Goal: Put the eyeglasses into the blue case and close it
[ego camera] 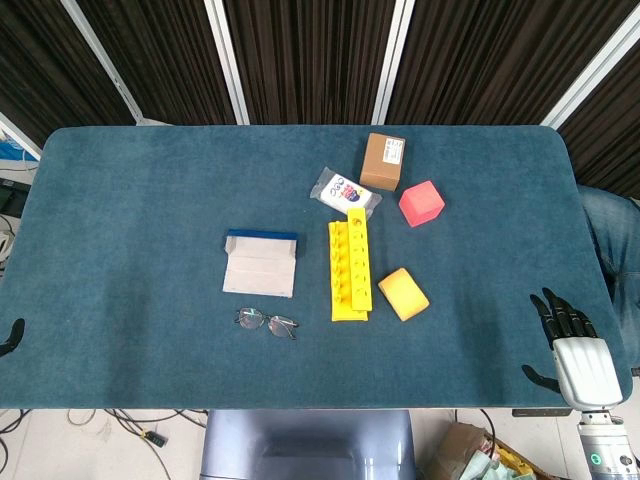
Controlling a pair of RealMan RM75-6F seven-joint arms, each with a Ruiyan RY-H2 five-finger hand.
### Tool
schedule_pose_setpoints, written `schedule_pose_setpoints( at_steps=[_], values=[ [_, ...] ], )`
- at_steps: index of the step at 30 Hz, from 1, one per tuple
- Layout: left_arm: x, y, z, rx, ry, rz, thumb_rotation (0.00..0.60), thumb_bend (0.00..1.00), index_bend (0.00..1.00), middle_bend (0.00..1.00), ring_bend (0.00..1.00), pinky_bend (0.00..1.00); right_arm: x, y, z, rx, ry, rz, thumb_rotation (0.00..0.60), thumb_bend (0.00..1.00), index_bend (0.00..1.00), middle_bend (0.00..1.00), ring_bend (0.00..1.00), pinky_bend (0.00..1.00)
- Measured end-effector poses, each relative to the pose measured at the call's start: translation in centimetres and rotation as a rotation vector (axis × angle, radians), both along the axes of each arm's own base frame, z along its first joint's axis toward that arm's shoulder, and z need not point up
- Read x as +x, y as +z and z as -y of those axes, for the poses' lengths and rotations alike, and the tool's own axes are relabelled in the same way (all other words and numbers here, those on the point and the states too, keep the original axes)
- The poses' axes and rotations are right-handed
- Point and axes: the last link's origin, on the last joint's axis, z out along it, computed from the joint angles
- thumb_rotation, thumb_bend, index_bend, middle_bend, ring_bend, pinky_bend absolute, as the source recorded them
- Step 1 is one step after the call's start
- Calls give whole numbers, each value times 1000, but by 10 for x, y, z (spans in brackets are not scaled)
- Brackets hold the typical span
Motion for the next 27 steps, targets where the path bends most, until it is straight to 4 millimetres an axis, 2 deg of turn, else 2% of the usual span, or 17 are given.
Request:
schedule_pose_setpoints(
  at_steps=[27],
  values=[
    [2,-1,0,4,2,6,600,362,51,21,0,0,1,0,0,-5,13,5,600,110,0,0,108,187]
  ],
)
